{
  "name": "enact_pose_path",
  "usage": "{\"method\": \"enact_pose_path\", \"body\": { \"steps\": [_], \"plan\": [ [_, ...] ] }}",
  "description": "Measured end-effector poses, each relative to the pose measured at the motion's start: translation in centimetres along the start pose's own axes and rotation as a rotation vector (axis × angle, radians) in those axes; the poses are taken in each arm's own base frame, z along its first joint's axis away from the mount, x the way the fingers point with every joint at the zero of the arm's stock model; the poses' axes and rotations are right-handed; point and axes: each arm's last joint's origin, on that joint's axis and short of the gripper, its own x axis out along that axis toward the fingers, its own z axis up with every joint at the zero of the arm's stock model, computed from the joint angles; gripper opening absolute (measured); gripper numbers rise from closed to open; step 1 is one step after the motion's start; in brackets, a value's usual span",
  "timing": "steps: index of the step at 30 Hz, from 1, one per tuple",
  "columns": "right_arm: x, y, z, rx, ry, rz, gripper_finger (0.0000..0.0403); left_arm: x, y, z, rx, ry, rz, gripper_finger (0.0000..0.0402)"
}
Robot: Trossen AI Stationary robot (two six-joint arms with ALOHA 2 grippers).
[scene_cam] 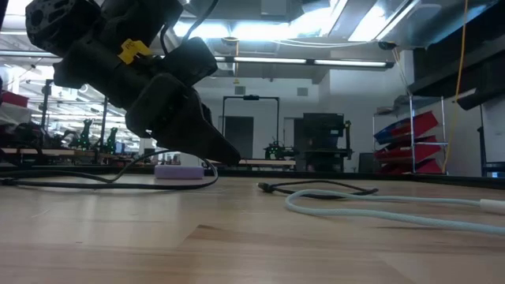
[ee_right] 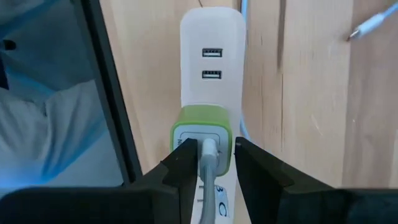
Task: Insert USB
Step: Insert the green charger adapter into the light brown outlet extension, then insert the right black usb cable into the white outlet extension
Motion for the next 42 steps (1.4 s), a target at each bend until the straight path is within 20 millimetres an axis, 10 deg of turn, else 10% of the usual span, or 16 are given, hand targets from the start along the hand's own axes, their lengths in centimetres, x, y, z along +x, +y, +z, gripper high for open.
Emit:
{"method": "enact_pose_path", "body": {
  "steps": [23, 42],
  "plan": [
    [-1.2, -0.6, 0.2, 0.028, 0.025, 0.036, 0.0098, 0.0, 0.0, 0.0, -0.005, -0.001, 0.0, 0.0315],
    [-4.0, -1.9, 0.3, 0.017, -0.193, -0.032, 0.0258, 0.0, 0.0, 0.0, -0.015, -0.002, 0.0, 0.0315]
  ]
}}
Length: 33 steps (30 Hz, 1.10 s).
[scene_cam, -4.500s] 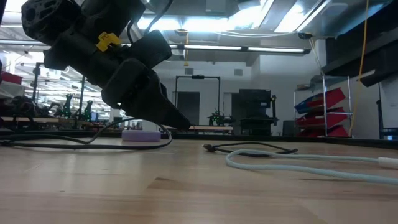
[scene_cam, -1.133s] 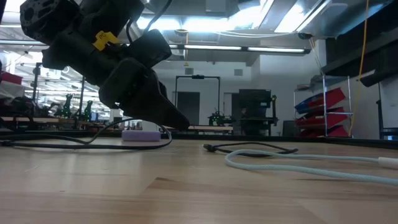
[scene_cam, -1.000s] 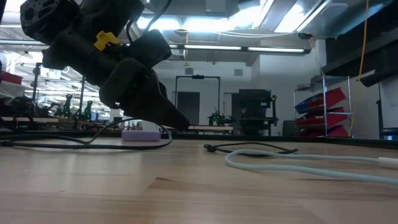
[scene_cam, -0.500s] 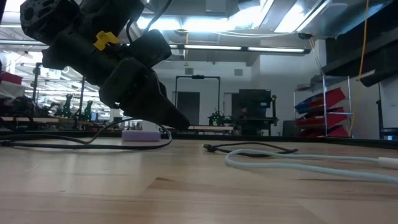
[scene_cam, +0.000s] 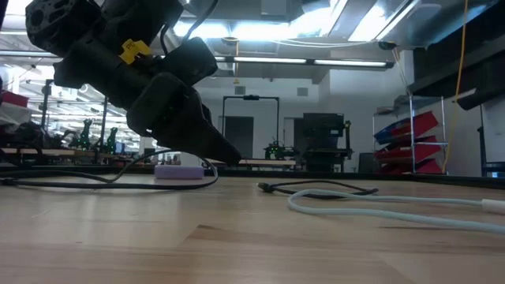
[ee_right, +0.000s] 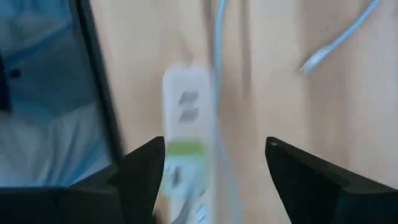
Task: Insert USB
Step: Insert the right black usb cable into the white outlet extension
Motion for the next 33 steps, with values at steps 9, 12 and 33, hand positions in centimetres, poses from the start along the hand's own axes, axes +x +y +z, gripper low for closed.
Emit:
{"method": "enact_pose_path", "body": {
  "steps": [9, 12, 33],
  "plan": [
    [0.3, -1.6, 0.5, -0.002, -0.245, -0.082, 0.0237, 0.0, 0.0, 0.0, -0.018, 0.001, -0.002, 0.0315],
    [1.3, -1.6, 1.0, 0.011, -0.241, -0.005, 0.0237, 0.0, 0.0, 0.0, -0.02, 0.004, -0.01, 0.0315],
    [-2.1, -3.5, 0.4, -0.033, 0.048, 0.22, 0.0237, 0.0, 0.0, -0.3, -0.023, 0.027, -0.012, 0.0315]
  ]
}}
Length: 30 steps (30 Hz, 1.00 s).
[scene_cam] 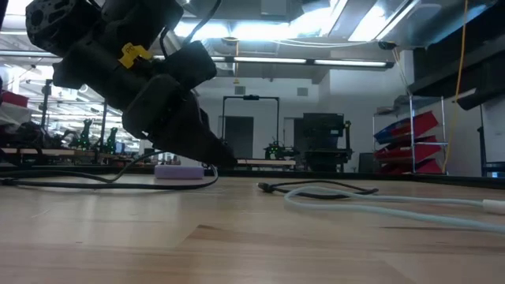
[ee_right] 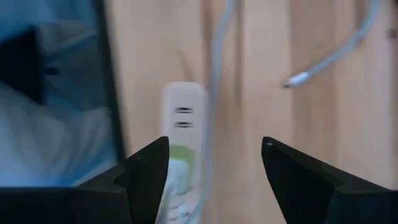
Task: Insert USB
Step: Insert the right black usb cable into the white outlet extension
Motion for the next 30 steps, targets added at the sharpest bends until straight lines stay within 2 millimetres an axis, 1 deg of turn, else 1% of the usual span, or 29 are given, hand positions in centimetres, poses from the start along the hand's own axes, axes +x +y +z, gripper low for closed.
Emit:
{"method": "enact_pose_path", "body": {
  "steps": [3, 6, 11, 14, 16, 24, 30],
  "plan": [
    [-1.4, 0.1, -0.3, 0.013, 0.005, 0.079, 0.0237, 0.0, 0.0, 0.0, -0.004, 0.003, -0.003, 0.0315],
    [-1.9, 0.1, -0.7, -0.001, 0.041, 0.102, 0.0237, 0.0, -0.1, -0.1, -0.011, 0.01, -0.024, 0.0315],
    [-1.6, -0.2, -0.9, -0.164, 0.047, 0.084, 0.0237, -0.1, -0.2, -0.3, -0.002, 0.028, -0.024, 0.0315],
    [-1.1, -0.4, -1.1, -0.351, 0.053, 0.077, 0.0237, -0.1, -0.2, -0.3, -0.001, 0.029, -0.02, 0.0315],
    [-1.1, -0.4, -1.2, -0.439, 0.065, 0.09, 0.0237, -0.1, -0.2, -0.3, -0.001, 0.029, -0.019, 0.0315],
    [-1.0, -0.2, -1.6, -0.572, 0.08, 0.106, 0.0237, -0.1, -0.2, -0.3, 0.005, 0.03, -0.019, 0.0315],
    [0.0, 0.6, -2.7, -0.672, 0.134, 0.09, 0.0237, -0.1, -0.1, -0.3, 0.013, 0.028, -0.014, 0.0315]
  ]
}}
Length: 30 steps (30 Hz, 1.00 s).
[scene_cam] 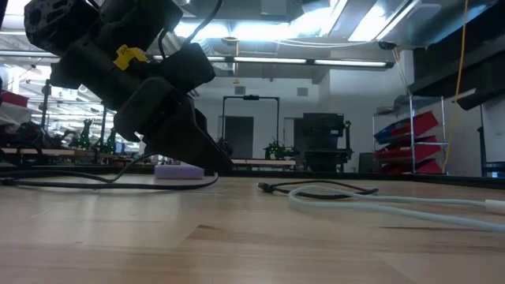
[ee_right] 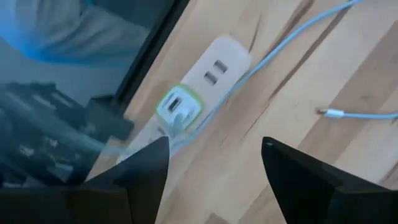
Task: Insert USB
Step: Insert the right black usb cable into the white outlet extension
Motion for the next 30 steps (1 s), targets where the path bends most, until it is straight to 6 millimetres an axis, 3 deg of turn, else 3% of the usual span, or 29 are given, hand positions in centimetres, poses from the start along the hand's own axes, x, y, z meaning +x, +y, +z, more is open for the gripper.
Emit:
{"method": "enact_pose_path", "body": {
  "steps": [10, 15, 18, 21, 25, 28, 30],
  "plan": [
    [0.3, 0.0, -1.0, 0.037, 0.112, -0.05, 0.0236, 0.0, 0.0, 0.0, 0.003, -0.001, 0.001, 0.0315],
    [-0.4, -1.2, -3.5, 0.16, 0.324, -0.298, 0.0236, -0.1, -0.1, 0.0, 0.01, -0.001, -0.003, 0.0315],
    [-1.0, -1.9, -4.3, 0.235, 0.351, -0.497, 0.0236, -0.1, -0.4, -0.1, 0.02, -0.001, -0.009, 0.0315],
    [-1.4, -3.1, -4.1, 0.335, 0.244, -0.695, 0.0236, -0.2, -0.4, -0.1, 0.022, -0.001, 0.0, 0.0315],
    [-1.7, -5.6, -2.9, 0.555, -0.034, -0.927, 0.0236, -0.1, -0.3, -0.1, 0.019, -0.004, 0.019, 0.0315],
    [-1.5, -7.4, -1.5, 0.672, -0.171, -0.911, 0.0236, -0.2, -0.3, -0.1, 0.017, -0.004, 0.019, 0.0315],
    [-1.3, -8.6, -0.6, 0.652, -0.165, -0.833, 0.0236, -0.2, -0.3, -0.1, 0.015, -0.003, 0.019, 0.0315]
  ]
}}
